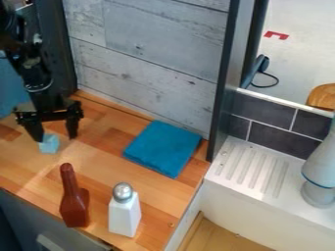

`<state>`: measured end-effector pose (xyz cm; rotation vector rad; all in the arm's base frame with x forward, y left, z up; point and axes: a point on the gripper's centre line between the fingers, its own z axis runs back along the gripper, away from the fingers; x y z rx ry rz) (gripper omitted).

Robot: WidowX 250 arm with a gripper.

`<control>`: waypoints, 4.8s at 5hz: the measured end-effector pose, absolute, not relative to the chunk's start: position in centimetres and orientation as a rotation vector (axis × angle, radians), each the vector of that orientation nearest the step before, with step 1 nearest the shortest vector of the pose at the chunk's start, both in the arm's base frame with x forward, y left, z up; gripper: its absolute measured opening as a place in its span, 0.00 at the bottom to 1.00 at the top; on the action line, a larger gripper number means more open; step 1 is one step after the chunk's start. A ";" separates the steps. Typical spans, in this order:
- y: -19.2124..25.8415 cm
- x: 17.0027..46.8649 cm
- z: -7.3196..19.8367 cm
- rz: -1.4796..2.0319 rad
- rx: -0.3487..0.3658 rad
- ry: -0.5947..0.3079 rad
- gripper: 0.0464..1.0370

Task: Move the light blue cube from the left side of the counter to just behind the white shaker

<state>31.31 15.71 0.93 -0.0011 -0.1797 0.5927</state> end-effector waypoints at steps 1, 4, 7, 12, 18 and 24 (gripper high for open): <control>15.4 31.8 0.7 0.585 -0.009 -0.183 0.96; 16.5 31.9 0.4 0.547 0.120 -0.152 0.96; 16.9 31.6 0.3 0.524 0.173 -0.140 0.96; 19.2 29.8 -1.4 0.537 0.187 -0.081 0.91; 13.8 25.8 8.2 0.462 0.008 -0.177 0.49; 1.1 27.3 2.9 0.206 0.027 -0.139 0.49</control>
